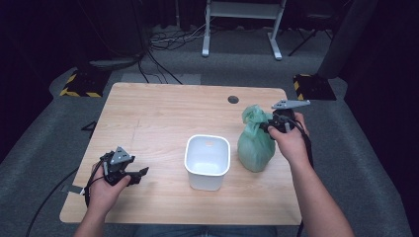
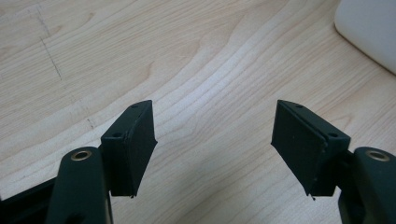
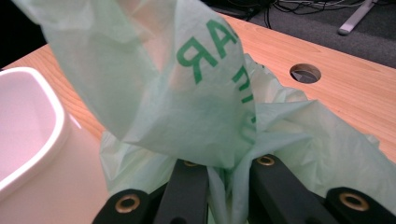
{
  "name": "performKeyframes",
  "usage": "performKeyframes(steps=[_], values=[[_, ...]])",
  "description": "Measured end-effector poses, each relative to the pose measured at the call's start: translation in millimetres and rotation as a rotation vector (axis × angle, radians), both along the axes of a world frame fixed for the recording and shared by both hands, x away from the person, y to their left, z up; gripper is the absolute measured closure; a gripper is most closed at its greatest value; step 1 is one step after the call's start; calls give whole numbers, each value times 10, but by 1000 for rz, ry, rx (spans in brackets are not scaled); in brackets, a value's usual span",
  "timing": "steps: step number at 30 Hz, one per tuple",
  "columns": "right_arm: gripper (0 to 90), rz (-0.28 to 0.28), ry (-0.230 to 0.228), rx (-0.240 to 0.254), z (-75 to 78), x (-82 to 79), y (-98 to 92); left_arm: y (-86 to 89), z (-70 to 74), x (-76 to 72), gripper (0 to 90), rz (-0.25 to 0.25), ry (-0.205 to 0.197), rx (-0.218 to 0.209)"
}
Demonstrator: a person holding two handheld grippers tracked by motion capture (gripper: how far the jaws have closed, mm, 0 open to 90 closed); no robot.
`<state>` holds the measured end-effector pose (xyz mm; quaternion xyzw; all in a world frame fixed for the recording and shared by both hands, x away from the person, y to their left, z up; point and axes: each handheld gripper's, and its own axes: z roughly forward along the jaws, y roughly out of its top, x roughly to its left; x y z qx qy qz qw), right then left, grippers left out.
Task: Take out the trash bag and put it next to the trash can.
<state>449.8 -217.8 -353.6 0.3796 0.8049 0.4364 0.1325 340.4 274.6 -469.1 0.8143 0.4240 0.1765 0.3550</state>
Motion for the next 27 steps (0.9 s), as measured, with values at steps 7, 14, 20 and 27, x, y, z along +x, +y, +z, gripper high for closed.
performKeyframes(steps=[7, 14, 20, 27], values=[[547, -58, -24, -43, -37, 68, 52, 16, 0, -14, 303, 2, -4, -1], [380, -112, -60, -63, 49, -66, -26, -11, -8, -8, 304, -3, -1, 3], [379, -118, -82, -50, 100, -190, -102, -11, 0, -8, 304, -4, -5, 2], [362, -110, -97, -65, 61, -348, -201, 26, 13, -29, 304, 4, -7, -2]])
